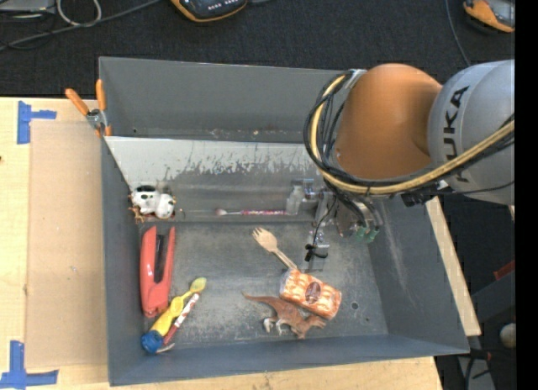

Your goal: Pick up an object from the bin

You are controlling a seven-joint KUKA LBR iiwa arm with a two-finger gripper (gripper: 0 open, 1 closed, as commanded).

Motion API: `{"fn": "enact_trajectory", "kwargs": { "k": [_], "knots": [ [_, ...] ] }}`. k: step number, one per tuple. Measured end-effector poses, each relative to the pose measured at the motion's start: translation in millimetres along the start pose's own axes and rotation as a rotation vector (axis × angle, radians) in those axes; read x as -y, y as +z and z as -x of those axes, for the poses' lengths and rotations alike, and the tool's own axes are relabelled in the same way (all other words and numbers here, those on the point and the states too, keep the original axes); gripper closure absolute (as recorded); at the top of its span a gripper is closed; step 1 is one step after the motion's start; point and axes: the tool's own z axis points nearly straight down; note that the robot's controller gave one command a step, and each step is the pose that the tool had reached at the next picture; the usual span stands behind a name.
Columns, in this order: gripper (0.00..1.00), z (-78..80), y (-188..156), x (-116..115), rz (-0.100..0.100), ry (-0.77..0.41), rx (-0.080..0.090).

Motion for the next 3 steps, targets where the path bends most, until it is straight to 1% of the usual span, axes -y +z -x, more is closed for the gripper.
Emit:
{"fn": "enact_trajectory", "kwargs": {
  "k": [1, 2, 3],
  "knots": [
    [0.00, 1.3, -4.8, 0.2, 0.000, 0.001, 0.008],
    [0.00, -23.8, 26.4, 16.2, 0.002, 0.105, 0.012],
    [0.00, -42.8, 98.9, 23.8, 0.001, 0.182, 0.010]
  ]
}}
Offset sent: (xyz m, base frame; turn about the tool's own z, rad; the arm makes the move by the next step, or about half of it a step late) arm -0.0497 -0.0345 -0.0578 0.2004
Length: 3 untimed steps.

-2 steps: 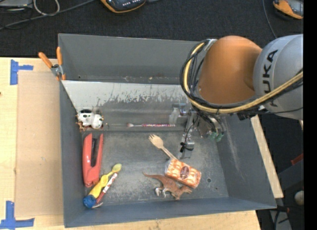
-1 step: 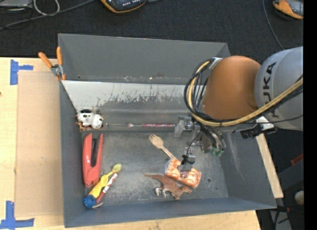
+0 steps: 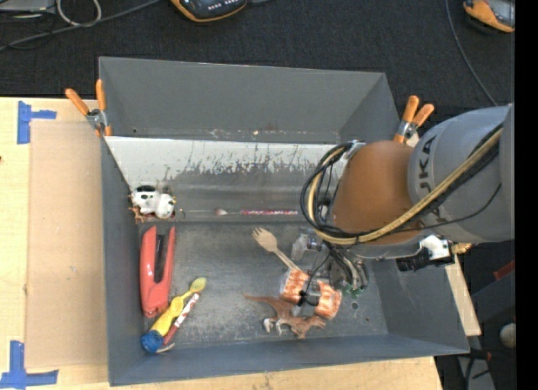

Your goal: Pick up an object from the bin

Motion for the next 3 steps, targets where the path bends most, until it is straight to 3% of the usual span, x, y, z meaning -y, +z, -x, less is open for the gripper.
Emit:
{"fn": "enact_trajectory", "kwargs": {
  "k": [1, 3],
  "knots": [
    [1.00, -24.8, 42.8, 40.6, 0.000, -0.007, -0.010],
    [1.00, -26.7, 24.3, 41.6, 0.000, -0.005, -0.013]
  ]
}}
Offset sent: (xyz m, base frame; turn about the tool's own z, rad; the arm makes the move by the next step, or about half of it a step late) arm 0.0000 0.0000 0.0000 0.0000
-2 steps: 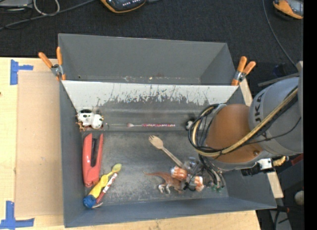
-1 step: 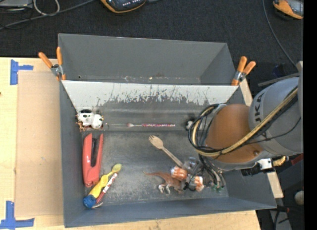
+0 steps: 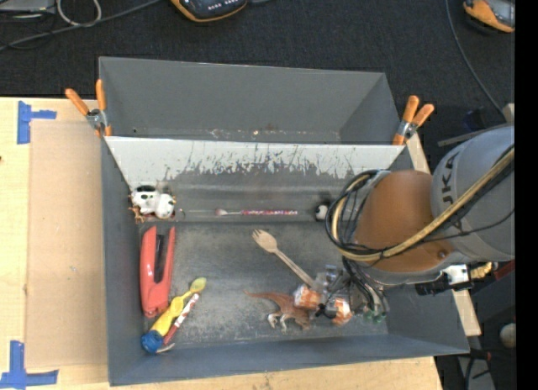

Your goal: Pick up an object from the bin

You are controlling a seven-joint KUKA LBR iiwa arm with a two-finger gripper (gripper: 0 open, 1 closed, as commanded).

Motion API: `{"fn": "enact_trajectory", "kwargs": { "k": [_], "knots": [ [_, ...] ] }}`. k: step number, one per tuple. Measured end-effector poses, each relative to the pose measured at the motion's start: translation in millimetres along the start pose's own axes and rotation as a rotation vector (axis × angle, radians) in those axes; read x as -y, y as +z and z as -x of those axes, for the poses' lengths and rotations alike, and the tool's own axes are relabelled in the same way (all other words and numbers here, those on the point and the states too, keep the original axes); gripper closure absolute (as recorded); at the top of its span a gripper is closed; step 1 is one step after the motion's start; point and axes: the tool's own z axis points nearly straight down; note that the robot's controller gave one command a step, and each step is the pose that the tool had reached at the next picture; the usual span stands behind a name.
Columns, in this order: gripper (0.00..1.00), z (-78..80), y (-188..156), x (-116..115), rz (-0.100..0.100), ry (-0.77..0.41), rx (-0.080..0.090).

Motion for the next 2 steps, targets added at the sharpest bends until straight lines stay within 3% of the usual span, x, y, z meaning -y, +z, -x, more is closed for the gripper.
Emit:
{"fn": "enact_trajectory", "kwargs": {
  "k": [1, 2],
  "knots": [
    [1.00, 15.1, -47.6, -6.0, 0.001, -0.011, 0.003],
    [1.00, 22.3, -106.4, 4.1, 0.000, 0.018, -0.001]
  ]
}}
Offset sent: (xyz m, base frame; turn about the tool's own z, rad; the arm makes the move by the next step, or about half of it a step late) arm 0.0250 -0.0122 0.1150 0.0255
